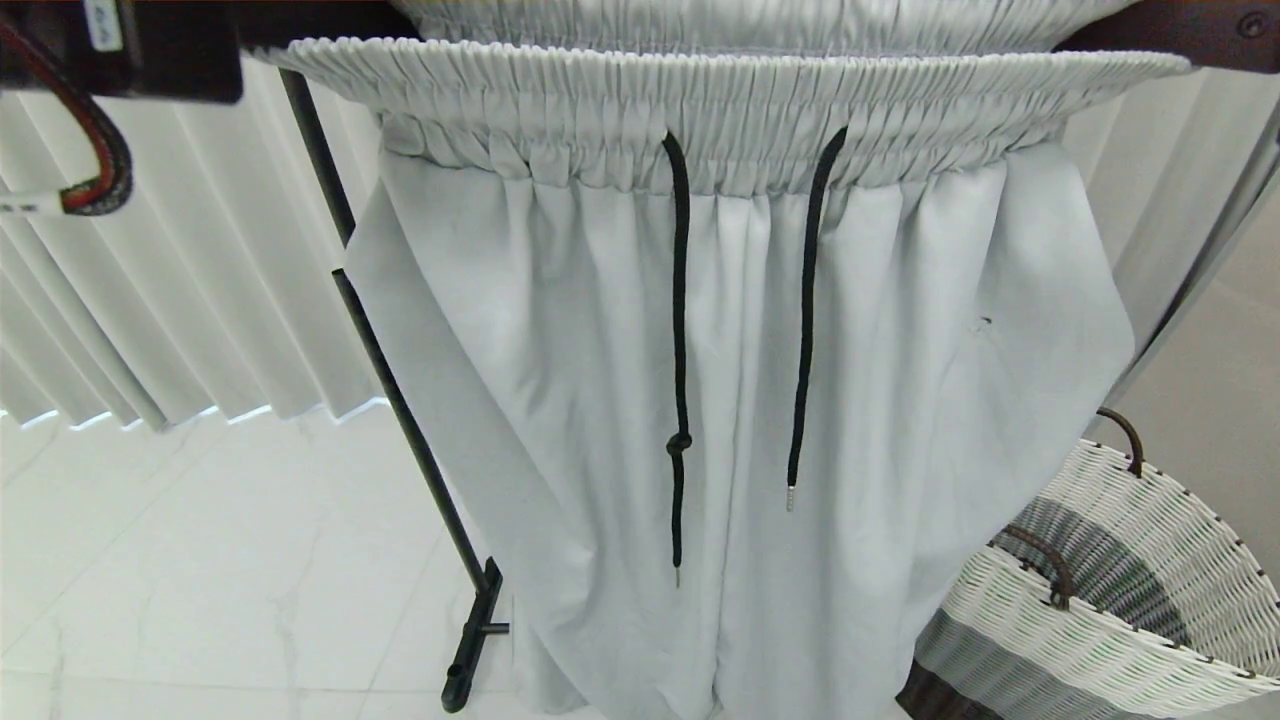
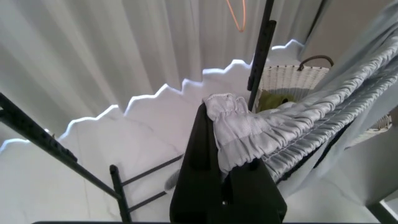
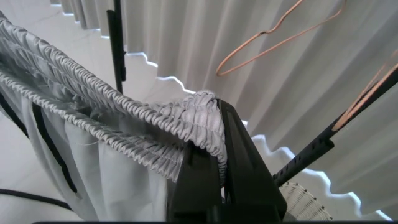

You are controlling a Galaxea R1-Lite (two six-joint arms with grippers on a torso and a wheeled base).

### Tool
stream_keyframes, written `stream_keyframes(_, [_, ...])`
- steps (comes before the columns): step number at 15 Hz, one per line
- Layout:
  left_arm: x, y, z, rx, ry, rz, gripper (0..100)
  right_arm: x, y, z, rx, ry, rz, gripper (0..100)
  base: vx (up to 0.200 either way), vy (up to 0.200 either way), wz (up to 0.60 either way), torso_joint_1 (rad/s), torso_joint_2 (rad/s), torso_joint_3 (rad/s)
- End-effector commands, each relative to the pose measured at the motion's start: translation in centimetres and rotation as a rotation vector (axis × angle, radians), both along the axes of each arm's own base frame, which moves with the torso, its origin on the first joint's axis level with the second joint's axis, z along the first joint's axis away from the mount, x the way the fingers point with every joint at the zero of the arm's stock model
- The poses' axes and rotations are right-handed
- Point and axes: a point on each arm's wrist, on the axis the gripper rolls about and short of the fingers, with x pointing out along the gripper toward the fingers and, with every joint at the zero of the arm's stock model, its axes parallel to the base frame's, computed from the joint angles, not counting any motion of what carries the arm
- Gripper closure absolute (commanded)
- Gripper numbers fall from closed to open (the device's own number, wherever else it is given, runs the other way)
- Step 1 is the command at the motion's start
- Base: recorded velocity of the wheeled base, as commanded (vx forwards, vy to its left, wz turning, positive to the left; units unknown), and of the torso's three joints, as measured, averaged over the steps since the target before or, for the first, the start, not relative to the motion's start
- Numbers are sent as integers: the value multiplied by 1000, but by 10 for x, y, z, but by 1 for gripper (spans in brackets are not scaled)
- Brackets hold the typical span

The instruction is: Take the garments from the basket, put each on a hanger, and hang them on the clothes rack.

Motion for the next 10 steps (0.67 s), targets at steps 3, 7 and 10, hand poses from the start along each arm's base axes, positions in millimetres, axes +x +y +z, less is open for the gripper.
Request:
stream_keyframes(3, [1,-2,-1,6,3,1,100,0,0,0,-1,0,1,100,0,0,0,0,0,0])
stream_keyframes(7, [1,-1,-1,6,2,2,100,-1,-1,0,-1,0,1,100,0,0,0,0,0,0])
stream_keyframes(10, [1,-1,-1,4,1,2,100,-1,-1,-1,-5,5,1,100,0,0,0,0,0,0])
